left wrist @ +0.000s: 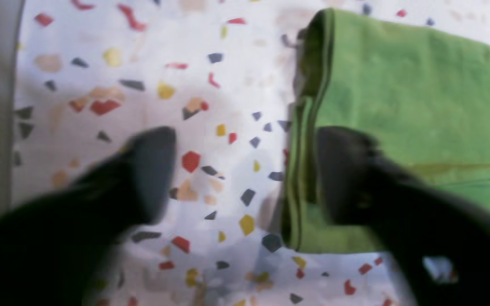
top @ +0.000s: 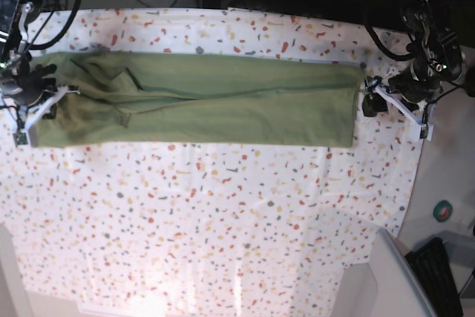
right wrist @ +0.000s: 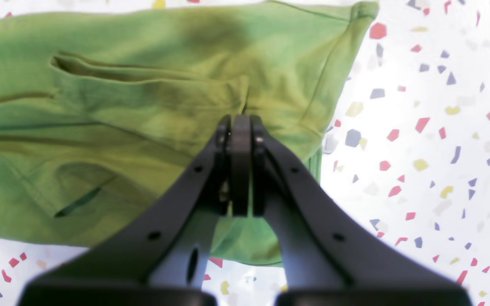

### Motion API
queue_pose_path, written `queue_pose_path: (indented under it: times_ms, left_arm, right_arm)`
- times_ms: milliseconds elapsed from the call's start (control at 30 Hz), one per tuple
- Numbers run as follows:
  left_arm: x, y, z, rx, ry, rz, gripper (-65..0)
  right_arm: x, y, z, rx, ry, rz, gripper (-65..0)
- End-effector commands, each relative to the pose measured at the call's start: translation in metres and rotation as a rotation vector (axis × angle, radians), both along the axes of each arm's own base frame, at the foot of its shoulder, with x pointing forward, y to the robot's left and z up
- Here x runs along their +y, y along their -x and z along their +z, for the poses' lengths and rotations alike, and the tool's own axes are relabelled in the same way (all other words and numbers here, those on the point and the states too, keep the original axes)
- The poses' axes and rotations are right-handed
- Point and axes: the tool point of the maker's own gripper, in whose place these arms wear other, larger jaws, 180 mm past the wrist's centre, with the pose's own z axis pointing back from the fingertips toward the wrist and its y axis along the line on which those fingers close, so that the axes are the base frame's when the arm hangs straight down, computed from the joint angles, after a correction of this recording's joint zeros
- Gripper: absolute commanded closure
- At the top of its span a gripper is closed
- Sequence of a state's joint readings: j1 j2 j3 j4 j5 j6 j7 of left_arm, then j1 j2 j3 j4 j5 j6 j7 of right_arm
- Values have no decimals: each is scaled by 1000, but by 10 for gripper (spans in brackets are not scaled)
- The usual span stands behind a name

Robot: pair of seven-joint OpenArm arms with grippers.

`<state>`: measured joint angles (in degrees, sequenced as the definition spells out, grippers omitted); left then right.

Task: Layout the t-shirt on the table in an organized manner, then fold the t-shirt properly
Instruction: 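Grasp the hem end of the folded strip with the left gripper, then fold the hem end with the left gripper toward the right gripper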

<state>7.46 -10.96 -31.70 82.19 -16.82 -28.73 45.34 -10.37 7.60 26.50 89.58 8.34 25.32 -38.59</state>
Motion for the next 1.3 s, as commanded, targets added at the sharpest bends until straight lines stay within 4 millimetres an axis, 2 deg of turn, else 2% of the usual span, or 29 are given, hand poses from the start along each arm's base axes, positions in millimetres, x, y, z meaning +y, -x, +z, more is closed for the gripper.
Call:
queue_pose_path:
  times_ms: [0, 100, 267, 400, 667, 800, 833, 1133, 1167, 1267]
  left_arm:
    - [-6, -9, 7, -50, 41, -29, -632]
    - [-27, -6, -4, -62, 179, -78, -650]
    - [-31, 2, -20, -23, 223, -58, -650]
    - [-32, -3, -19, -31, 228, -57, -650]
    - [-34, 1, -43, 33, 292, -14, -650]
    - [-52, 1, -48, 62, 295, -76, -650]
    - [-54, 1, -49, 65, 296, -84, -617]
    - [-53, -4, -45, 50, 292, -85, -21]
    - [-53, -7, -43, 43, 291, -87, 0]
    - [-49, -12, -37, 25, 275, -93, 0]
  right_arm:
    - [-6, -9, 11, -43, 17, 2, 0]
    - [-6, -8, 10, -42, 16, 2, 0]
    - [-6, -4, 8, -31, 16, 2, 0]
    - [-6, -2, 7, -28, 16, 4, 0]
    - [-5, -2, 6, -26, 15, 5, 0]
    - [-6, -1, 6, -27, 15, 2, 0]
    - [-6, -1, 6, -27, 15, 2, 0]
    - [-6, 4, 3, -16, 15, 2, 0]
    - [-6, 4, 3, -16, 15, 2, 0]
    - [-6, 4, 4, -16, 15, 1, 0]
